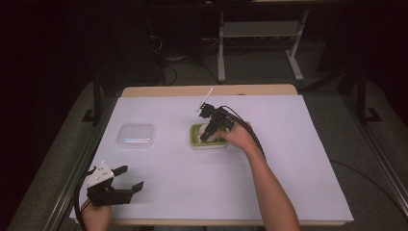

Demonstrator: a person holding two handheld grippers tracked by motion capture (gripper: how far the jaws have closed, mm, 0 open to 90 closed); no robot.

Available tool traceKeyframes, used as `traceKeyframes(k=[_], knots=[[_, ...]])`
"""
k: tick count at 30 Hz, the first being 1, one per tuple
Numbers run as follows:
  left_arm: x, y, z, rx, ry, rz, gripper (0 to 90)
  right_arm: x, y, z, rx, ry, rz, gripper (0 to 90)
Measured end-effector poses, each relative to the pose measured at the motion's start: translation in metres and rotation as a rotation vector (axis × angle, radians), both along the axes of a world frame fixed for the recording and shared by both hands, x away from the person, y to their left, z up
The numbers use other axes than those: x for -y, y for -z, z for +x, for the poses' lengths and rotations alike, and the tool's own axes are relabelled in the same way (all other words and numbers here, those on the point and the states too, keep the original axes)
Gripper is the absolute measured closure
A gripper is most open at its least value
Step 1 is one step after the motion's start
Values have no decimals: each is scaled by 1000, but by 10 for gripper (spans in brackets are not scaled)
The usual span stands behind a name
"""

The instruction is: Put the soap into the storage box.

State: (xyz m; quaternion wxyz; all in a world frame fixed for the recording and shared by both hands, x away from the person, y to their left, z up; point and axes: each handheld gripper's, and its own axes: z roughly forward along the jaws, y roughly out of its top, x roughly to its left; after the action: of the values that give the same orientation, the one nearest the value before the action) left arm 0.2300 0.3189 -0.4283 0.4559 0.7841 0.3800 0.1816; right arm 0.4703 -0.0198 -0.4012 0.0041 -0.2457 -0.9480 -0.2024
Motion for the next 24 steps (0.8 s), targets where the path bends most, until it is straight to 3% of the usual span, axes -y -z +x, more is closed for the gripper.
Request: traceKeyframes(k=[24], knots=[[0,0,0,-2,3,2,130,-1,0,-1,1,0,-12,229]])
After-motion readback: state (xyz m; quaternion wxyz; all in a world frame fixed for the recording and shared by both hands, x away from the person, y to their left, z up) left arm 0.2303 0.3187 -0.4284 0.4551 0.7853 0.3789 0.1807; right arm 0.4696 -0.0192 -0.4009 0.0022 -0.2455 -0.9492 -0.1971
